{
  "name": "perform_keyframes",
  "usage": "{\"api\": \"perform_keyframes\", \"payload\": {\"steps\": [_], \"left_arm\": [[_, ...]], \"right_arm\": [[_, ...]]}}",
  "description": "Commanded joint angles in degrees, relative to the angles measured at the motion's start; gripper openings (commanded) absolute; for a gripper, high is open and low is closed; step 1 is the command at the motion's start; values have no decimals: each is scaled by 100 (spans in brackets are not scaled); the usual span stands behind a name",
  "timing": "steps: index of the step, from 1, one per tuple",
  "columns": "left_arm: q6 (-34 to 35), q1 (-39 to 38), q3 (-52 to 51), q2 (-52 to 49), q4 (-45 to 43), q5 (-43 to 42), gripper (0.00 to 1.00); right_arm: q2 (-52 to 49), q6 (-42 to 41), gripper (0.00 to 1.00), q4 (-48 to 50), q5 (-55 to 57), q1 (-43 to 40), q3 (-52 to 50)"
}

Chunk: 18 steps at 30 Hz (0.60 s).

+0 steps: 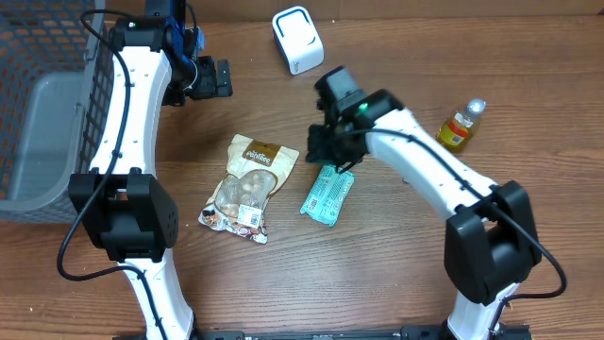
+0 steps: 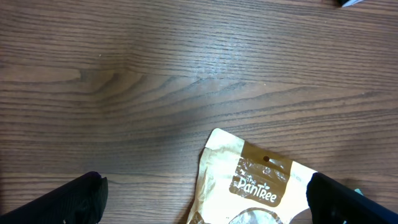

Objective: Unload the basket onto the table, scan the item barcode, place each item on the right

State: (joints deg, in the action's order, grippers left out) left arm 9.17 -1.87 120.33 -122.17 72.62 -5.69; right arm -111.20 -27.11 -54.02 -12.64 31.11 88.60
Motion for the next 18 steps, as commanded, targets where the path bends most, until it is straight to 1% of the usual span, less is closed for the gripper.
{"api": "perform_keyframes", "payload": {"steps": [1,4,6,8,10,11,14,18], "left_arm": [[-39,2,-20,-39,-4,35,100],[-39,2,-20,-39,-4,35,99],[-42,2,-20,-39,-4,35,100],[-39,2,-20,-39,-4,35,100],[-42,2,-20,-39,-4,35,100],[-42,2,-20,-39,-4,35,100],[-39,2,-20,-39,-4,35,100],[-39,2,-20,-39,-4,35,100]], "right_arm": [[-4,-890,4,350,-39,378,-396],[-7,-1088,3,933,46,638,-780],[-7,-1399,4,1261,345,785,-1040],[-7,-1687,4,1384,658,872,-1226],[-7,-1812,4,1392,916,907,-1351],[-7,-1810,4,1333,1392,909,-1432],[-7,-1812,4,1174,2197,850,-1471],[-7,-1808,4,885,2374,708,-1471]]}}
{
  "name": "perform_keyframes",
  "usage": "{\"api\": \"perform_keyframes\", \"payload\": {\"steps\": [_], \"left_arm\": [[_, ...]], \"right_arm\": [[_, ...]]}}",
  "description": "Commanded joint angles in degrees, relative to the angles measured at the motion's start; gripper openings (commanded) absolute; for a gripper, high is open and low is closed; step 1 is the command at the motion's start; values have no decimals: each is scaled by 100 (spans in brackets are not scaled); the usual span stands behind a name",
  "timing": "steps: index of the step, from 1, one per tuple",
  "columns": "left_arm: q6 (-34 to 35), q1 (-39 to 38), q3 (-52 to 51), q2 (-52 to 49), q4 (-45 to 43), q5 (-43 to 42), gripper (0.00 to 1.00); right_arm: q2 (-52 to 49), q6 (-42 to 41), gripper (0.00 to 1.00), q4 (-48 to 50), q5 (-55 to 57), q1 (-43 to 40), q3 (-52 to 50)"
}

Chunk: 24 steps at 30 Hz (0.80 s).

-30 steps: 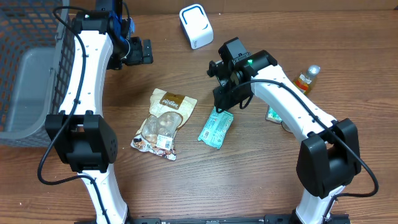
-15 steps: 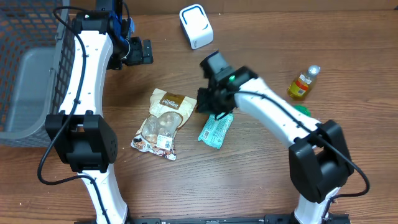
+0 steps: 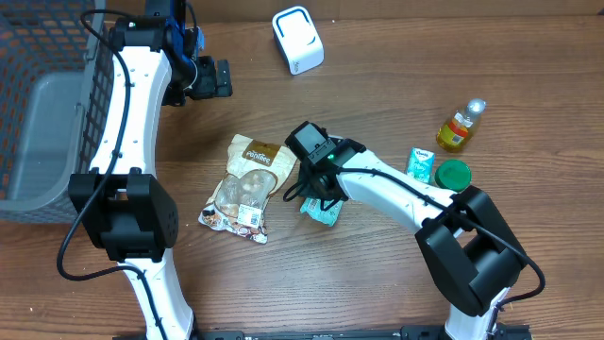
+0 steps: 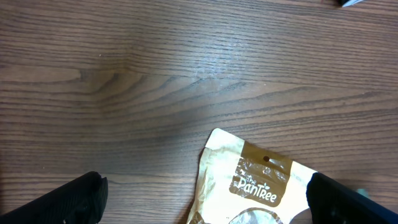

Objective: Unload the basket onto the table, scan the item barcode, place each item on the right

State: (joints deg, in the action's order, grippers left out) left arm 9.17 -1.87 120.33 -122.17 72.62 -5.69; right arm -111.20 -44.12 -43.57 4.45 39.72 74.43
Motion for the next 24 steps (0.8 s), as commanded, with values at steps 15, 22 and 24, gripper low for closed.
{"api": "perform_keyframes", "payload": {"steps": [15,22,24], "left_arm": [[-39,2,-20,-39,-4,35,100],[-39,2,-20,-39,-4,35,100],[-42,2,-20,-39,-4,35,100]], "right_arm": [[-4,1620,4,-1091,439,-1475,157],[-4,1926,4,-1099,-1167,-1650,540],[-4,1860,4,-911,-1165,-1626,540]]}}
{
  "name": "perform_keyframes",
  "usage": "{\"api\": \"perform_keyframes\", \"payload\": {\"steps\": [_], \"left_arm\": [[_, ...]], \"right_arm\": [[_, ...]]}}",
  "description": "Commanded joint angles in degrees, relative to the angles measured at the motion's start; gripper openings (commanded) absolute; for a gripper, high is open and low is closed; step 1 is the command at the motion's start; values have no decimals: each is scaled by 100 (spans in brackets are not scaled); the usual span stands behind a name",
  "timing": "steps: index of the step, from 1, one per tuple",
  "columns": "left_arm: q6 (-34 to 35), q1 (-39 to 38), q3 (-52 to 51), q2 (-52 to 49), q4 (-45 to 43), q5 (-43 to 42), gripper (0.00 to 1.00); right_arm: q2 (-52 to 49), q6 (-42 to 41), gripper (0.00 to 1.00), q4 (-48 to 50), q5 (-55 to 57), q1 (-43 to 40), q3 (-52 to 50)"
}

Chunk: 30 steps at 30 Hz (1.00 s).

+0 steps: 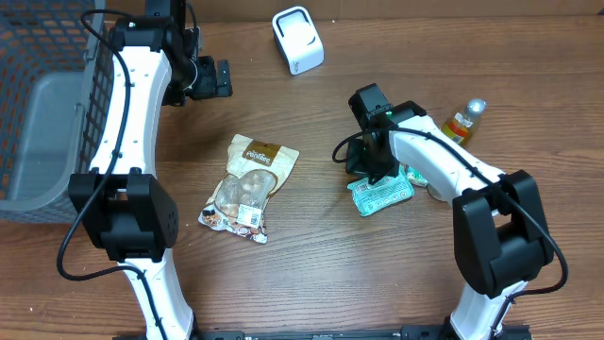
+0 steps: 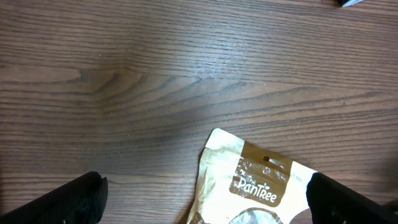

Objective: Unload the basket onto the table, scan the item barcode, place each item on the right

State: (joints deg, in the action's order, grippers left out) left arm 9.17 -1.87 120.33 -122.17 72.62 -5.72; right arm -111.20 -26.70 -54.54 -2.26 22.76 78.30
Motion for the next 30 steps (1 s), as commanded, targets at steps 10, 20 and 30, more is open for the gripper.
{"api": "perform_keyframes", "payload": {"steps": [10,20,30], "left_arm": [[-39,2,-20,-39,-4,37,100],[-42,2,-20,-39,-4,37,100],[-42,2,-20,-39,-4,37,100]], "right_arm": [[-7,-503,9,782,-114,118,-295],[-7,-66,18,-623,-33,116,-555],[-7,431,28,-1294,-133,116,-555]]}}
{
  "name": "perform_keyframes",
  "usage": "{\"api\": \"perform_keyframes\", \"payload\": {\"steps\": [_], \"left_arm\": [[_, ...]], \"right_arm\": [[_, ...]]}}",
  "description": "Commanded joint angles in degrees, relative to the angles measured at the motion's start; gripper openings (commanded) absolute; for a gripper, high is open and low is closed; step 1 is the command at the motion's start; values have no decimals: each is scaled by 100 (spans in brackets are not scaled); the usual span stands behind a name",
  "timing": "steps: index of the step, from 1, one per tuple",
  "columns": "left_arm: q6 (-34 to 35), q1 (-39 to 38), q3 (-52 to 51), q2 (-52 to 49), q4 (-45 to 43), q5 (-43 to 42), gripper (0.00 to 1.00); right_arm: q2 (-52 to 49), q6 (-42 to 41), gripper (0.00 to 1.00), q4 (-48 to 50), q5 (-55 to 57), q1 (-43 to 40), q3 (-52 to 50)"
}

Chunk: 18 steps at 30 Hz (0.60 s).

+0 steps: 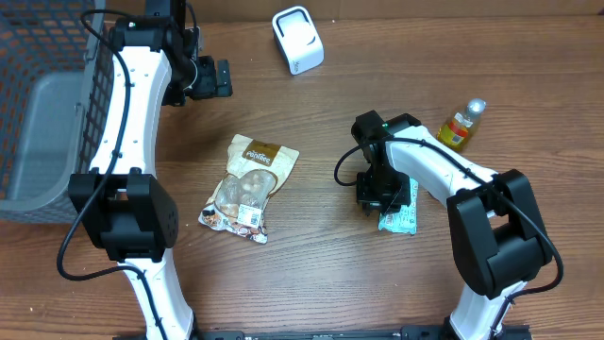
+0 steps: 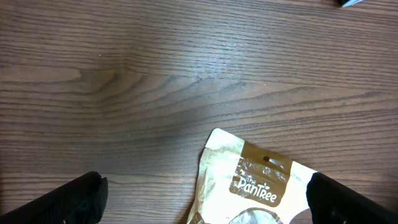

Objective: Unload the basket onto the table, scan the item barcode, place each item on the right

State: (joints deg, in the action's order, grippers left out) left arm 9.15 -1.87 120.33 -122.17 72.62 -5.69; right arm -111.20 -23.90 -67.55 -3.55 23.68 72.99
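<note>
A teal snack packet (image 1: pixel 403 216) lies on the table right of centre. My right gripper (image 1: pixel 379 195) is pressed down over its left end; the wrist hides the jaws, so their state does not show. The white barcode scanner (image 1: pixel 297 39) stands at the back centre. A brown-and-cream Pantree bag (image 1: pixel 249 185) lies left of centre and its top (image 2: pixel 249 180) shows in the left wrist view. My left gripper (image 2: pixel 205 190) hangs open and empty high above the table at the back left (image 1: pixel 219 78).
A dark wire basket (image 1: pixel 38 113) stands at the left edge. A small yellow bottle (image 1: pixel 460 127) stands at the right, just behind my right arm. Bare wood lies between the scanner and the bag.
My right gripper and the teal packet have moved a little toward the front right, and the packet has turned to lie nearly upright in the view. The left arm has not moved.
My right gripper stood over the teal packet beside the Pantree bag. Then it leaned further left over it, baring a small teal box and green lid at the right. Then the packet was right of centre under the gripper, and now slightly nearer the front.
</note>
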Motion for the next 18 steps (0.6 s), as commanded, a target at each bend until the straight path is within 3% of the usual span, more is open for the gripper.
{"api": "perform_keyframes", "payload": {"steps": [1,8,13,18], "left_arm": [[-37,2,-20,-39,-4,35,100],[-39,2,-20,-39,-4,35,100],[-39,2,-20,-39,-4,35,100],[-37,2,-20,-39,-4,35,100]], "right_arm": [[-4,153,29,33,-122,26,-24],[-7,1220,40,772,-2448,164,-24],[-7,1220,53,1987,-2503,299,-24],[-7,1213,79,2957,-2505,442,-24]]}}
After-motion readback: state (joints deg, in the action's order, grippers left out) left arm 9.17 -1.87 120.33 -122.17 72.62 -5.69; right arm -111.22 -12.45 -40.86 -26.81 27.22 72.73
